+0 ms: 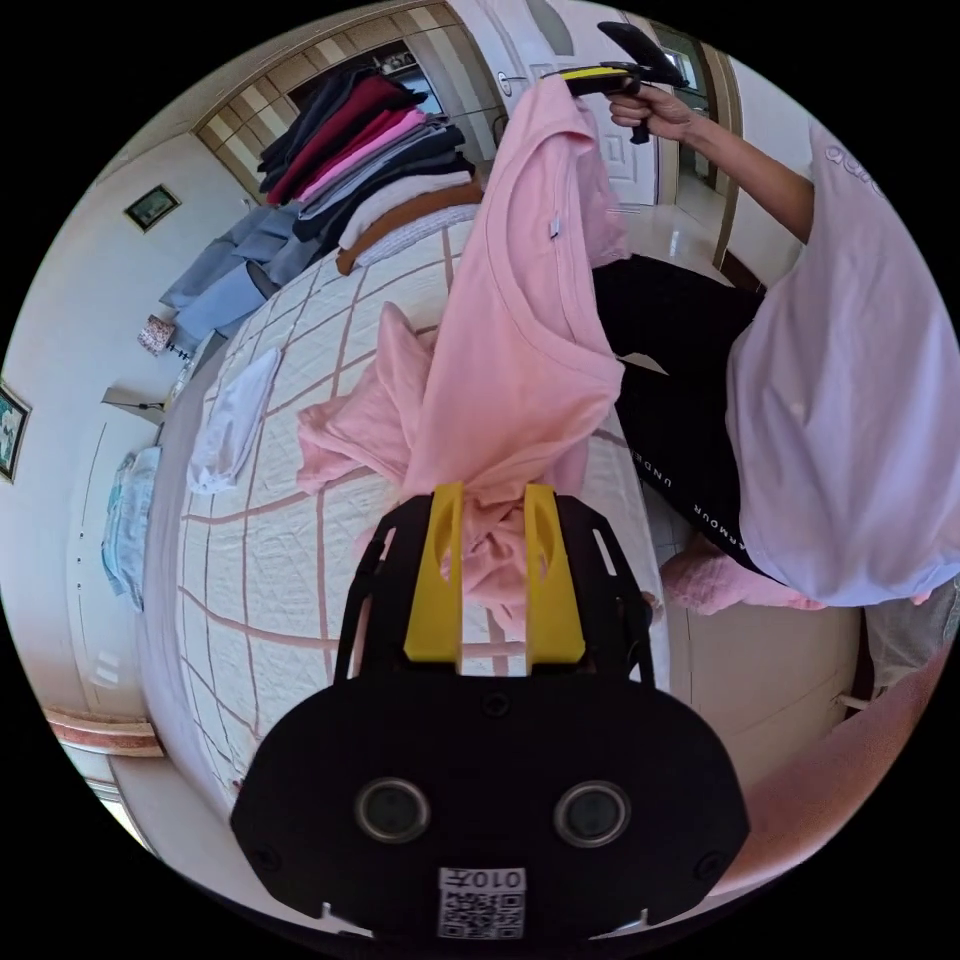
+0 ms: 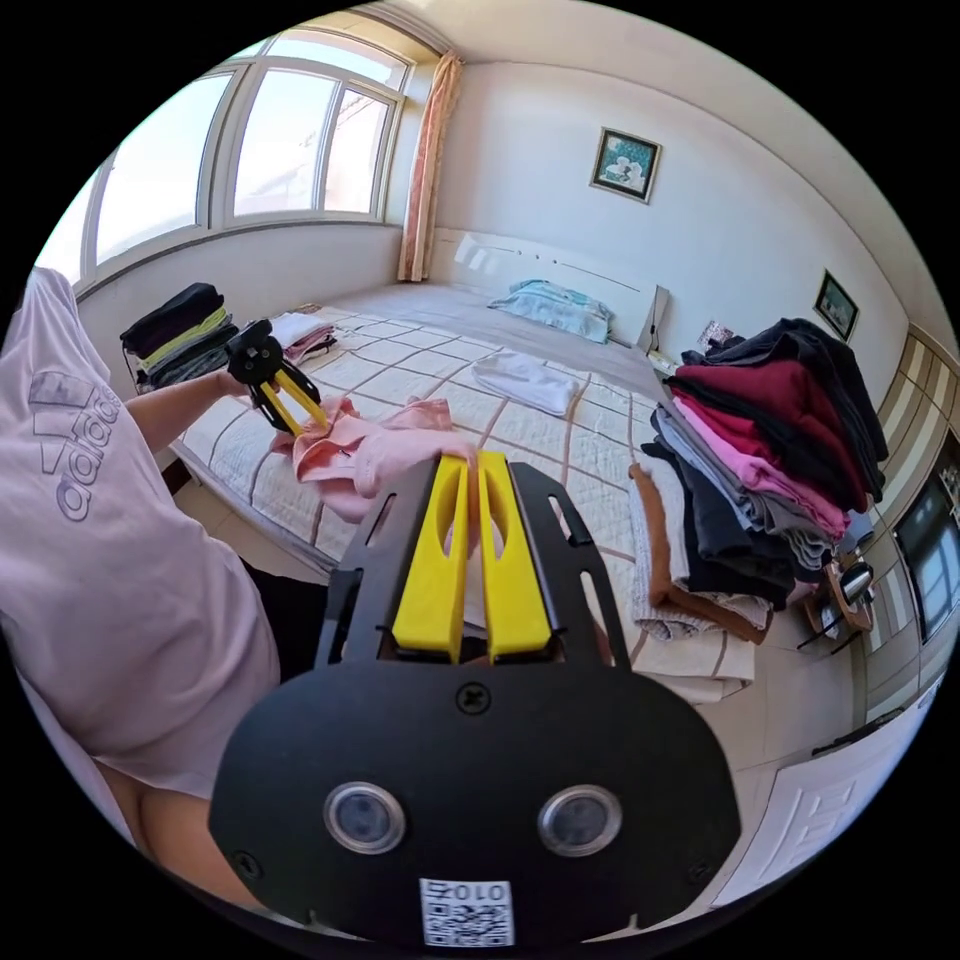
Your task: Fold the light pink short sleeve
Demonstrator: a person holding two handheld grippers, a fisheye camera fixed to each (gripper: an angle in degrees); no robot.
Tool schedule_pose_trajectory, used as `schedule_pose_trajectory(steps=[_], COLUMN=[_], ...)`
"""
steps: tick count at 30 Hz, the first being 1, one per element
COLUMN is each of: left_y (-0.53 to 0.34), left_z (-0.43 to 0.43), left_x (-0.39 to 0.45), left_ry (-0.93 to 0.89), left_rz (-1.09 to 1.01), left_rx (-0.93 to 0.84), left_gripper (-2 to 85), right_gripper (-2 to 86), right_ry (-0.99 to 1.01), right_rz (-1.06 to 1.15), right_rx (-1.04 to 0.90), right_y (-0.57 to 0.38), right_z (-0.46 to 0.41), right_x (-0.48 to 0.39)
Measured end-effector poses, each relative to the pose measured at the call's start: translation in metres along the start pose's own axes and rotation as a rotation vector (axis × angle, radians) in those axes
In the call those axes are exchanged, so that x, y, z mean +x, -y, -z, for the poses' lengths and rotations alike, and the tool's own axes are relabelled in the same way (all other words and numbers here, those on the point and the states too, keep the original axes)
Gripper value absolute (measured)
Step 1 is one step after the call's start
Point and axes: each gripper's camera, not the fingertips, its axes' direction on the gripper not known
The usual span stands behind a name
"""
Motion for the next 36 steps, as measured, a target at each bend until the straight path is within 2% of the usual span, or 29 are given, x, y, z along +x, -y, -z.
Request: schedule_pose_trajectory(steps=[5,10,12,14,16,19,22,24,27,30,31,34,36], left_y=[0.031,0.046,0.048,0.043,0.034,0.004,-0.045,-0.097,-0.162,-0.217,-0.226,-0.251,-0.267], left_z=[-0.010,-0.008,-0.022,-0.032,-0.034,-0.014,0.036,0.097,0.171,0.244,0.256,0.305,0.349], left_x=[0.028,0.050,0.066,0.076,0.077,0.059,0.022,-0.010,-0.034,-0.027,-0.025,-0.006,0.023], left_ry=[0.039,0.046,0.026,0.009,0.039,-0.001,-0.060,-0.117,-0.224,-0.142,-0.134,0.035,0.229], left_rz=[-0.182,-0.337,-0.445,-0.481,-0.432,-0.254,-0.040,0.105,0.183,0.199,0.208,0.326,0.423], left_rx=[-0.111,-0.145,-0.261,-0.304,-0.294,-0.208,-0.028,0.187,0.435,0.665,0.693,0.642,0.640], left_gripper=[9.9,9.3,8.7,7.8,6.6,4.9,3.3,2.3,1.3,0.8,0.7,0.4,0.3], right_gripper=[1.1,1.1,1.1,1.1,1.2,1.4,1.7,2.1,2.7,2.9,2.9,2.7,2.3], right_ry=[0.039,0.034,0.034,0.040,0.017,-0.046,-0.072,-0.092,-0.109,-0.109,-0.112,-0.116,-0.167], right_rz=[-0.036,-0.056,-0.055,-0.048,-0.043,-0.045,-0.049,-0.042,-0.021,0.013,0.030,0.082,0.106], right_rx=[0.024,0.006,0.000,-0.009,-0.028,-0.080,-0.092,-0.067,0.020,0.125,0.147,0.209,0.234], right_y=[-0.014,-0.021,-0.022,-0.022,-0.021,-0.019,-0.011,-0.001,0.019,0.038,0.044,0.057,0.064], right_z=[0.010,0.021,0.026,0.028,0.030,0.031,0.042,0.057,0.092,0.130,0.143,0.176,0.196], right_x=[0.008,0.013,0.015,0.016,0.014,0.014,0.023,0.028,0.033,0.029,0.025,0.008,-0.006])
